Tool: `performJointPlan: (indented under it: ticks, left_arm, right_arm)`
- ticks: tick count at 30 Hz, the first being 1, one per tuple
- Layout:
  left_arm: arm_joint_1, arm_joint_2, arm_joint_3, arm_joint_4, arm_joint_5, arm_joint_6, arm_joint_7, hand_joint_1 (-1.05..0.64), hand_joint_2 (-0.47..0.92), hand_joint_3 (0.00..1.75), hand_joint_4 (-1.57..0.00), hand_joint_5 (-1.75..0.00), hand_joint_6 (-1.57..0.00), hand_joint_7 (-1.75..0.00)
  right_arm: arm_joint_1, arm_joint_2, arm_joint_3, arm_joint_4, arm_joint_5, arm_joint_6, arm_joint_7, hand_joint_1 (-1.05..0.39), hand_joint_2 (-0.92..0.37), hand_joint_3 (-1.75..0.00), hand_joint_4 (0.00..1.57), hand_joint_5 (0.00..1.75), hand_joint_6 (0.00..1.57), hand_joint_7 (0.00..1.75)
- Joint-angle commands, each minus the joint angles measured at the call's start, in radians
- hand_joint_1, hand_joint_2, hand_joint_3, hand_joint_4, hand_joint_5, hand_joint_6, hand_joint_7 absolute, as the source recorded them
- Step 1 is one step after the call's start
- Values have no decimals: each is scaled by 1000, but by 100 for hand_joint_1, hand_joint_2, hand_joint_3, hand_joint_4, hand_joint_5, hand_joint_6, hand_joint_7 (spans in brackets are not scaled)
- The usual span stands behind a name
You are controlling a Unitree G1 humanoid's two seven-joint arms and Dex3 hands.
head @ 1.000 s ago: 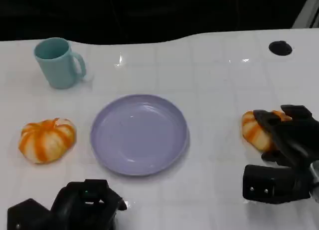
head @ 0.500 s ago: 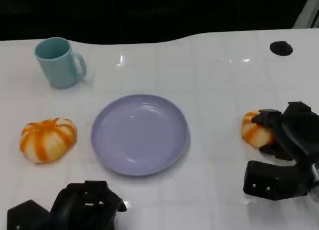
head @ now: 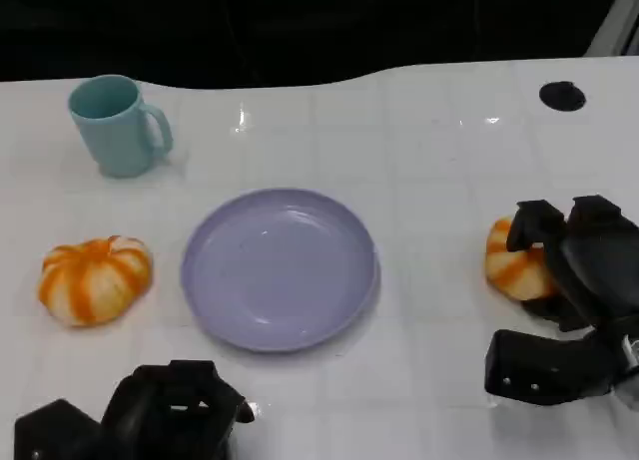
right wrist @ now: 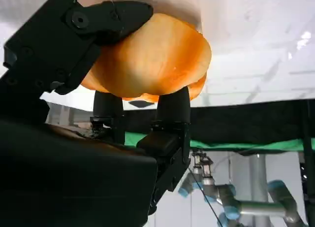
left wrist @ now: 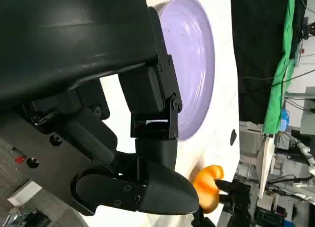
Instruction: Grasp the bread from the table and place it into the plate.
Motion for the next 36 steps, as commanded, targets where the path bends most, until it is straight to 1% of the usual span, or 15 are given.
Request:
performJointPlan:
  ticks: [1, 4, 9, 14, 18, 22, 23, 25, 29, 31, 36]
  left_arm:
    - [1, 8, 4, -3, -2, -1, 10, -105, 59, 59, -157, -123, -143, -73]
    - [3, 6, 2, -5, 3, -2, 15, -105, 58, 59, -157, -124, -144, -73]
    - [10, 5, -4, -14, 9, -2, 23, -105, 59, 59, -157, -123, -144, -74]
    - [18, 6, -6, -25, 3, 8, 22, -105, 59, 59, -157, -123, -143, -74]
    - [17, 5, -3, -27, -3, 13, 19, -105, 58, 59, -157, -124, -143, -74]
    - [21, 6, -5, -35, -3, 18, 20, -105, 57, 60, -157, -124, -143, -74]
    - [22, 6, -5, -37, -3, 20, 20, -105, 57, 60, -157, -124, -143, -74]
    - [23, 6, -5, -37, -1, 15, 19, -105, 57, 60, -157, -124, -143, -74]
    - [23, 9, -6, -32, 1, 5, 13, -105, 57, 60, -157, -123, -141, -74]
    - [22, 8, -6, -34, 0, 8, 14, -105, 57, 60, -157, -123, -142, -74]
    - [24, 8, -8, -37, 7, 6, 22, -105, 58, 60, -157, -123, -142, -74]
  right_arm:
    - [14, -15, 12, -33, -2, -41, -60, -21, -33, -108, 96, 175, 70, 175]
    - [16, -13, 20, -69, -5, -58, -70, -20, -30, -115, 97, 175, 69, 175]
    - [16, -10, 29, -126, -7, -73, -68, -19, -25, -120, 97, 175, 68, 175]
    - [-1, 9, 43, -170, -16, -114, -79, -19, -29, -128, 99, 175, 72, 175]
    - [-20, 42, 42, -212, 1, -144, -39, -19, -32, -132, 100, 175, 74, 175]
    - [-49, 80, 52, -237, -10, -147, -10, -21, -33, -134, 100, 175, 75, 175]
    - [-55, 88, 55, -239, -14, -149, -9, -19, -29, -137, 101, 175, 76, 175]
    - [-69, 106, 65, -237, -19, -149, -2, -18, -25, -139, 102, 175, 77, 175]
    - [-94, 146, 81, -223, -18, -137, 29, -18, -25, -137, 101, 175, 76, 175]
    - [-111, 177, 89, -212, -17, -132, 45, -18, -25, -135, 101, 175, 76, 175]
    - [-147, 227, 108, -172, -26, -126, 49, -16, -24, -129, 100, 175, 76, 175]
